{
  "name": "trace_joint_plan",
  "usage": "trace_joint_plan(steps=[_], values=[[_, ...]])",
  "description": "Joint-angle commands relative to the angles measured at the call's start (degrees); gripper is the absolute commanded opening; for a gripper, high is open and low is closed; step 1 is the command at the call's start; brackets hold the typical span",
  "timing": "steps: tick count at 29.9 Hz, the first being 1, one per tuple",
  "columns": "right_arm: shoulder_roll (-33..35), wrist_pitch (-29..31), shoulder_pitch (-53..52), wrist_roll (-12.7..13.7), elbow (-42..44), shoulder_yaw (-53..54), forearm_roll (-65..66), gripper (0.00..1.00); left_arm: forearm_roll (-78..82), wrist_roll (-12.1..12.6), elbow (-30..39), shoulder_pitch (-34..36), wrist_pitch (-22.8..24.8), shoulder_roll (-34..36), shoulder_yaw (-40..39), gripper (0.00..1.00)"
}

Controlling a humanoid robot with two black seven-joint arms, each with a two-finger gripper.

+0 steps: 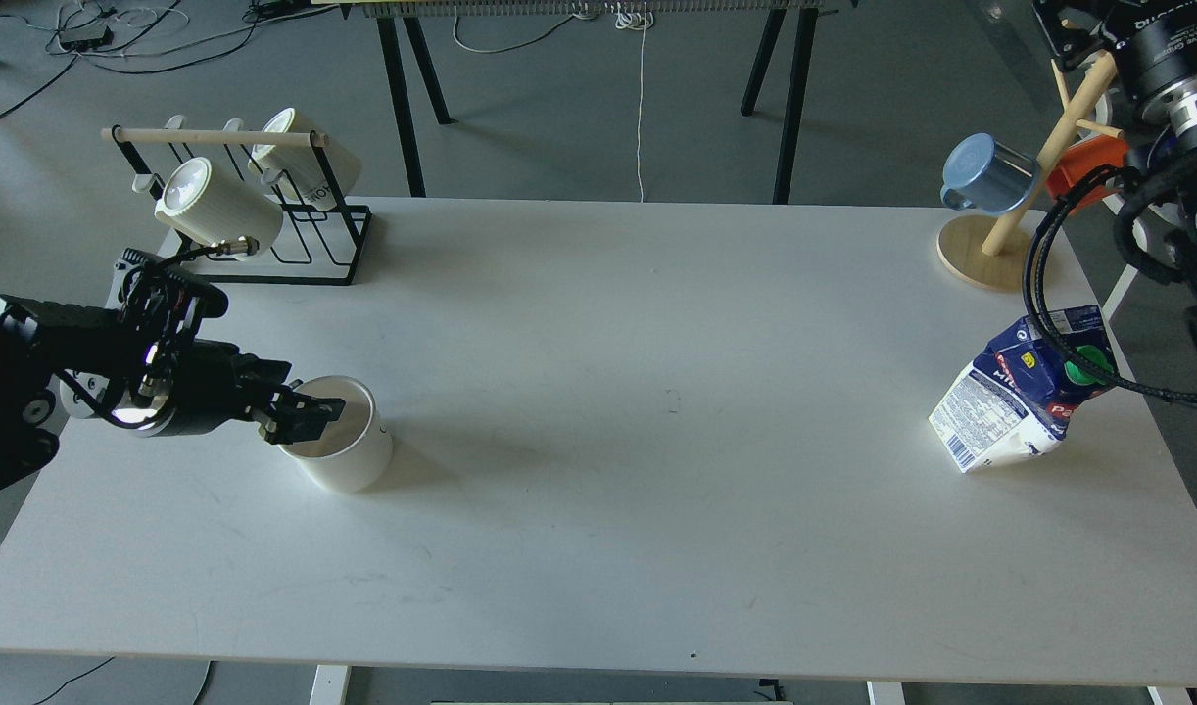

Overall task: Place cup and milk with both arms
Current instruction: 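Grasp the white cup rim with the left gripper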

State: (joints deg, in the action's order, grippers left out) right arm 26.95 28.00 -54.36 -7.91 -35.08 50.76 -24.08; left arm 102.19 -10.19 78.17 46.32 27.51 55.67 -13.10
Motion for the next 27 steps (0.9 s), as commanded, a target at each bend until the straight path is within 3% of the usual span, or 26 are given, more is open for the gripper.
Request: trace_joint_plan(steps=[1,3,5,10,15,18,27], values=[[0.03,0.0,0.05,0.0,-0.17,0.3,0.0,0.99,0.02,-0.01,-1.97,-1.06,-0.44,-0.83,0.0,0.79],[0.03,0.0,0.05,0.0,-0.08,0.39,0.08,0.99,0.02,-0.01,-2.15,-1.5,-0.44,-0.83,0.0,0.75],[0.03,0.0,0.05,0.0,-0.08,0.39,0.08,0.99,0.02,-0.01,-2.15,-1.59,-0.52,-1.18,0.0,0.63],[0.03,0.0,0.05,0.0,-0.17,0.48,0.08,0.99,0.02,-0.18,-1.88,-1.76,-0.44,-1.8,0.0,0.23],[0.56,0.0,0.05,0.0,-0.08,0.66,0.08,0.99,0.11,-2.2,-1.62,-1.94,-0.26,-1.89,0.0,0.05],[0.56,0.0,0.05,0.0,-0.08,0.66,0.08,0.99,0.11,-2.29,-1.44,-1.85,-0.26,-1.89,0.0,0.0],[0.65,0.0,0.05,0.0,-0.08,0.66,0.08,0.99,0.02,-2.29,1.71,4.11,0.49,-2.84,-0.61,0.0]])
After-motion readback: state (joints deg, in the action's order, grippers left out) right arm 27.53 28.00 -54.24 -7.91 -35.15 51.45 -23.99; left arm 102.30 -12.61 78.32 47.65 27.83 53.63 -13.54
